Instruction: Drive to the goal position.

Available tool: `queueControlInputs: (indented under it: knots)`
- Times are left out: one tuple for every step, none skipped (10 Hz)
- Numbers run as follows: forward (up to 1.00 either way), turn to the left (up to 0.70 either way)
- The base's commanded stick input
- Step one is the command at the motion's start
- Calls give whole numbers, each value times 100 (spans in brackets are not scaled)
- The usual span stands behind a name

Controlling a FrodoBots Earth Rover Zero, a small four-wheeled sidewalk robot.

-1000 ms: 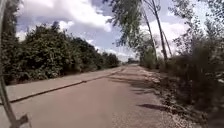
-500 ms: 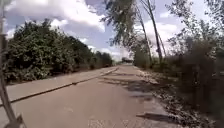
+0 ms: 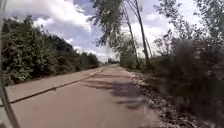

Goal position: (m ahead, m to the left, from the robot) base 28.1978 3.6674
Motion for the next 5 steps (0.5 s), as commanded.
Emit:
queueControlInputs:
  knots:
    - [70, 0]
    - [70, 0]
    - [70, 0]
    - [70, 0]
    - [70, 0]
